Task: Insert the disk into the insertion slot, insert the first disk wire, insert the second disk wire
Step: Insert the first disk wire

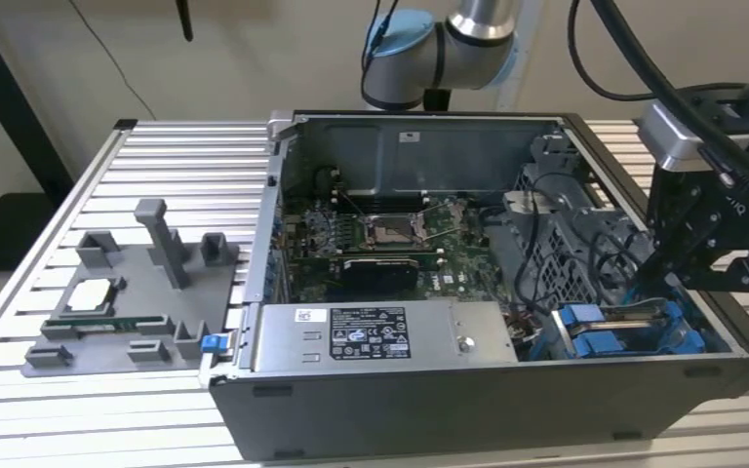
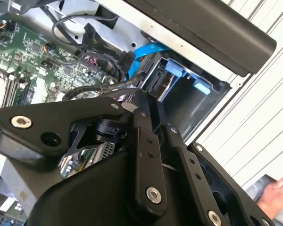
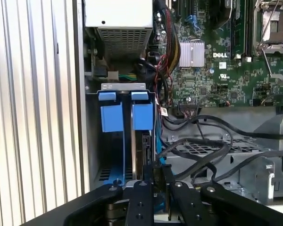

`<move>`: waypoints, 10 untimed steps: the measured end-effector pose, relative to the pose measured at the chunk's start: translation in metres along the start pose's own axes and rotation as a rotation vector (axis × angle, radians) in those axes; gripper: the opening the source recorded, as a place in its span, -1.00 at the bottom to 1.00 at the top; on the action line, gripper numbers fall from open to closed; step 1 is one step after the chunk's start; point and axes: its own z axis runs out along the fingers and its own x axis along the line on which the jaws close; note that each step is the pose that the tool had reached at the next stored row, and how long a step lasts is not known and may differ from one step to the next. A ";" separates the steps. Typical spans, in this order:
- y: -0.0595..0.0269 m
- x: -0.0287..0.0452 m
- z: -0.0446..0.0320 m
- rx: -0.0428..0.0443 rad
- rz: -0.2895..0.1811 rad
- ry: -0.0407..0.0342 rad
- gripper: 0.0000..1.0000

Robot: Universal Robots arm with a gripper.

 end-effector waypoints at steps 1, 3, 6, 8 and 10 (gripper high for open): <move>-0.0003 0.0001 0.0010 0.0003 0.000 0.0033 -1.00; -0.0003 0.0002 0.0017 0.0005 0.000 0.0058 -1.00; -0.0004 0.0002 0.0017 0.0005 0.000 0.0063 -1.00; -0.0004 0.0002 0.0018 0.0005 0.000 0.0063 -1.00; -0.0004 0.0002 0.0018 0.0005 0.000 0.0064 -1.00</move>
